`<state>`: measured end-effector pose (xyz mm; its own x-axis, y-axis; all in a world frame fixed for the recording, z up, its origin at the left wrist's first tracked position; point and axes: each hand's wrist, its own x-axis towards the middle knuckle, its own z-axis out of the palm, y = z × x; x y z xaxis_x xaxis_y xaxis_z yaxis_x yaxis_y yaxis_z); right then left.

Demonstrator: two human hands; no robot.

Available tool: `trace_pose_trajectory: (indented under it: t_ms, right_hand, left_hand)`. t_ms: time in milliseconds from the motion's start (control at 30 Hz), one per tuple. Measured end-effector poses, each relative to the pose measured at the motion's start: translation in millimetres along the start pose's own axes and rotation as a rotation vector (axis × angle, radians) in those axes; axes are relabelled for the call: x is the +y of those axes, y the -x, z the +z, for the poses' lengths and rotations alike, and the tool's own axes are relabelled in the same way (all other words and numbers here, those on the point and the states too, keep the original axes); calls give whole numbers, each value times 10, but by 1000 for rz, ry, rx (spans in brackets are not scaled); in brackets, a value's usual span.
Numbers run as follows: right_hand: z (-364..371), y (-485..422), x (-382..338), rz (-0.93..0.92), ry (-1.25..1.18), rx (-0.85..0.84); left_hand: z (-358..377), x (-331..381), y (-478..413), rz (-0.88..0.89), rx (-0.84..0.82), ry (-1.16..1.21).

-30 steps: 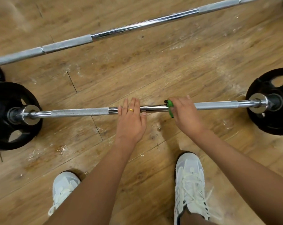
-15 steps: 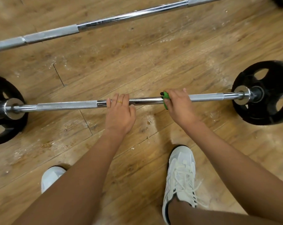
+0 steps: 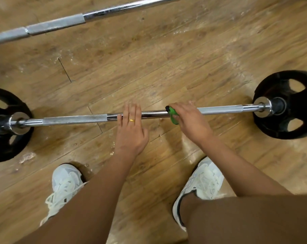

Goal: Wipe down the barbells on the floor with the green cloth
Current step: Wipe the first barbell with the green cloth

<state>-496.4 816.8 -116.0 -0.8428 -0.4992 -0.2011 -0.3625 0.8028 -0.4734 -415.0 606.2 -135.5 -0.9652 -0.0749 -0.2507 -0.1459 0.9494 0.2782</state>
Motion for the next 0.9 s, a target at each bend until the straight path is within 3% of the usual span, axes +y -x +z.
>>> trace_pose_trajectory:
  t_ms: [133, 300, 500, 733, 900]
  right_hand:
    - [-49, 107, 73, 125, -15, 42]
    - [87, 257, -130, -31, -22, -25]
    - [25, 373, 56, 59, -27, -33]
    - [10, 411, -61, -159, 51, -201]
    - [-171, 370, 93, -66, 33, -268]
  left_hand:
    - [73, 0, 176, -10, -25, -10]
    - [140, 34, 355, -25, -19, -16]
    - [164, 31, 502, -26, -74, -11]
    - [171, 64, 647, -26, -75, 25]
    - [227, 111, 721, -68, -92, 21]
